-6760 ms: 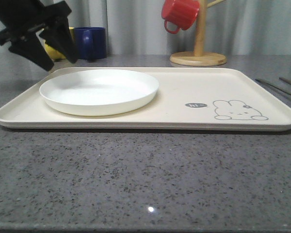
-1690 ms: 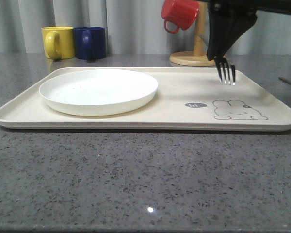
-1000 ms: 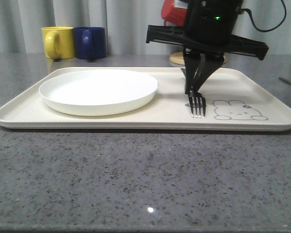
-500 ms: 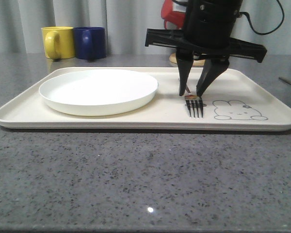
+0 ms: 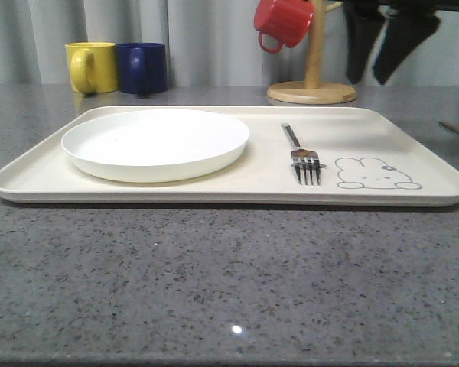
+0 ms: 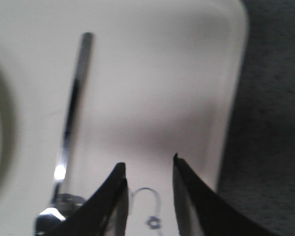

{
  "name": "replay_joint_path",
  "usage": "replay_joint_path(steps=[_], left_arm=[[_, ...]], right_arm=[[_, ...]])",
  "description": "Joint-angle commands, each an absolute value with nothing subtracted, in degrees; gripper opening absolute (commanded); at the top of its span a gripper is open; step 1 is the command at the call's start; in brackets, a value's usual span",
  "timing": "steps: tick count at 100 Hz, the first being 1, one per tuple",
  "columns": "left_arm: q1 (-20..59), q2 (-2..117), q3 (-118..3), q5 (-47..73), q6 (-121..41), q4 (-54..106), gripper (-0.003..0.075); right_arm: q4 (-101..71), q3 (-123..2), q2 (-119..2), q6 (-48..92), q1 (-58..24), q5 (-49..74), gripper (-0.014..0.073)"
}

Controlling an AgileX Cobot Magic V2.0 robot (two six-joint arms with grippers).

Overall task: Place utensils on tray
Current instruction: 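Open the right gripper and lift it away from the fork, then grasp the metal chopsticks with the right gripper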

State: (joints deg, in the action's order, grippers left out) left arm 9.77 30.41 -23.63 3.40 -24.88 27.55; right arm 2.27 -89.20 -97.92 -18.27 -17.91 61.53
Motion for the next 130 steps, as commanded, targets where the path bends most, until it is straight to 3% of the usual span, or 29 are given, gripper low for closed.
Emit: replay_joint_path(steps=[1, 47, 116, 130], left_arm=[[10.22, 30.73, -25.29, -0.56, -24.65, 27.78, -0.0018], [10.22, 30.73, -25.29, -0.56, -24.65, 27.78, -0.0018], [10.22, 30.73, -25.29, -0.56, -24.65, 27.78, -0.0018], [10.22, 30.73, -25.29, -0.56, -24.65, 27.78, -0.0018]], right_arm=[[2.92, -90.78, -94.91, -14.13, -13.66, 62.4, 0.0251], [2.92, -84.43, -95.31, -8.69, 0.0, 60.91, 0.0251], [1.78, -84.38, -102.44, -6.34, 0.88, 60.77, 0.0249], [1.51, -84.38, -102.91, -6.34, 0.88, 60.89, 0.0188]])
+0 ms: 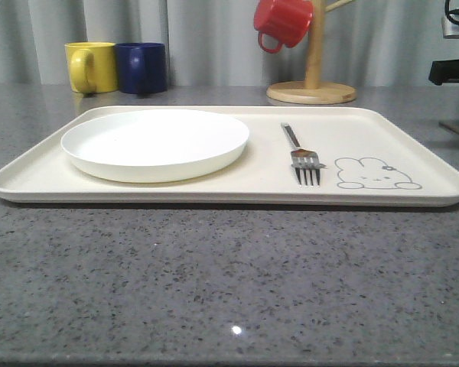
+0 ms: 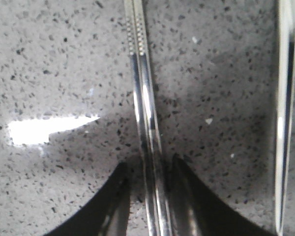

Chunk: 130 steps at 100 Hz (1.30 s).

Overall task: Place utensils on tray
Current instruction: 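Grasp the metal chopsticks with the right gripper, then lower the chopsticks onto the tray beside the fork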

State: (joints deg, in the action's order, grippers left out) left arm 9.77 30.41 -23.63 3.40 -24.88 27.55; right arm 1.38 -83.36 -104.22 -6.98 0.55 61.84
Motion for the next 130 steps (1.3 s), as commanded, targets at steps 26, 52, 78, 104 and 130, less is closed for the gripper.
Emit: replay_joint_path(steps=[26, 52, 78, 104, 130], left_arm=[[10.22, 30.73, -25.29, -0.56, -24.65, 27.78, -0.0018], [10.22, 30.73, -25.29, -0.56, -24.65, 27.78, -0.0018], [10.22, 30.73, -25.29, -0.56, -24.65, 27.78, -0.0018], [10.22, 30.73, -25.29, -0.56, -24.65, 27.78, -0.0018], [10.22, 30.73, -25.29, -0.56, -24.65, 27.78, -0.0018]], right_arm=[[1.33, -84.64, -102.28, -6.48, 0.88, 61.53, -0.007], [-1.78, -84.76, -96.54, -7.57, 0.88, 61.72, -0.0067], [-5.09, -84.76, -90.9, -10.64, -4.0, 62.46, -0.0066], [-5.09, -84.76, -92.05, -18.98, -15.91, 57.99, -0.0055], [-2.63, -84.76, -96.59, -26.77, -21.41, 53.94, -0.0055]])
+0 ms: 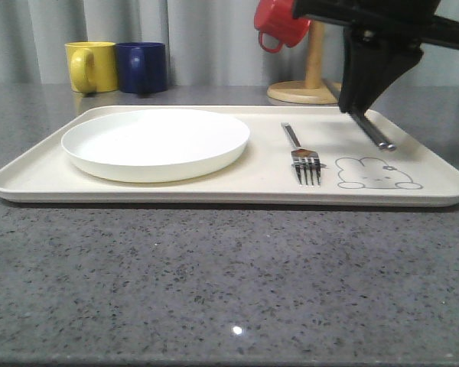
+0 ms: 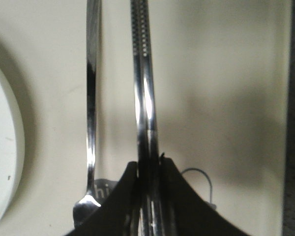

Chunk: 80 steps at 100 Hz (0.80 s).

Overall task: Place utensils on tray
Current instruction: 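Lower the chopsticks onto the tray beside the fork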

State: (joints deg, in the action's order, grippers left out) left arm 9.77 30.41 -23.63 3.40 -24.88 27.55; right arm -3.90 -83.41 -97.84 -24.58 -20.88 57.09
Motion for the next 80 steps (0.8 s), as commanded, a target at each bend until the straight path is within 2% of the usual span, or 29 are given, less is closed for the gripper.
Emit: replay_joint_path(steps=[1, 33, 42, 66, 80], left_arm=[[10.22, 30.73, -25.29, -0.56, -24.65, 27.78, -0.0018], [10.22, 30.73, -25.29, -0.56, -24.65, 27.78, -0.0018], [10.22, 30.73, -25.29, -0.56, -24.65, 27.78, -0.0018], [10.22, 30.73, -25.29, -0.56, -24.65, 27.78, -0.0018], [10.22, 30.73, -25.29, -0.56, -24.65, 27.78, -0.0018]], right_arm=[[-2.63, -84.76, -96.69, -26.81, -21.41, 53.83, -0.0055], [-2.73, -84.76, -100.28, -27.49, -21.46, 52.93, -0.0047], [-2.73, -84.76, -100.43, -27.49, -21.46, 52.93, 0.0013], [-2.73, -84.76, -100.43, -27.49, -21.46, 52.93, 0.0272], [-2.49, -84.76, -100.12, -27.36, -21.46, 52.67, 0.0321]])
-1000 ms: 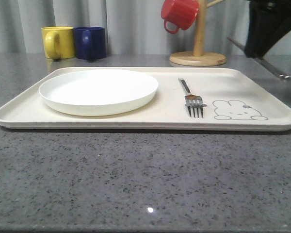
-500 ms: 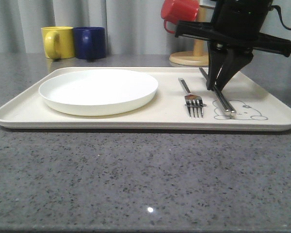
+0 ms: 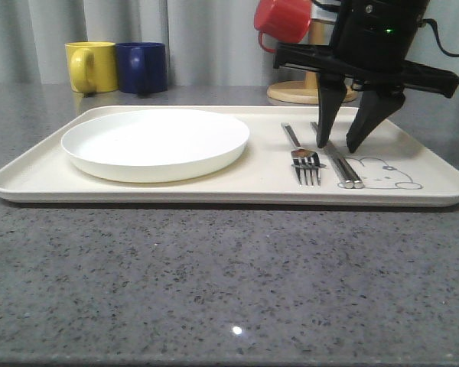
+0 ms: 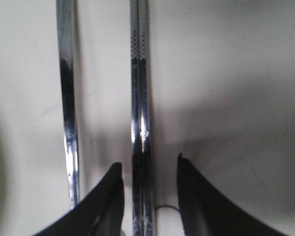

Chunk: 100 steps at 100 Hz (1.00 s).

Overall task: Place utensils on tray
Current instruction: 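Lower the chopsticks onto the tray beside the fork, then open the right gripper and raise it off the chopsticks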

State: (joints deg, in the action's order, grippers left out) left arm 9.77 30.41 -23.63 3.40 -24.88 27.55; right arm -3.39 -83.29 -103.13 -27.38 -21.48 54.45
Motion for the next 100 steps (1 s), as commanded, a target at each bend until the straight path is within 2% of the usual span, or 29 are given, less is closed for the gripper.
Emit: replay_joint_path(steps=[1, 26, 46, 76, 100], left_arm=[[10.22, 30.73, -25.29, -0.56, -24.65, 27.78, -0.0018], [10.22, 30.73, -25.29, -0.56, -24.65, 27.78, -0.0018], [10.22, 30.73, -25.29, -0.56, -24.65, 27.78, -0.0018], [10.22, 30.73, -25.29, -0.56, -24.65, 27.78, -0.0018], [10.22, 30.73, -25.29, -0.56, -24.65, 27.78, -0.0018]], right_arm=[[-2.44, -84.76, -100.12, -27.35, -21.46, 52.67, 0.0321], [0.0, -85.31, -94.41, -19.3, -17.7, 55.76, 0.0321], [0.0, -85.81, -89.79, -9.53, -6.97, 59.38, 0.0321], [-0.34, -85.81, -91.16, 1.87, 8.06, 61.77, 0.0321], [-1.21, -85.81, -95.27, 4.28, 11.33, 60.61, 0.0321]])
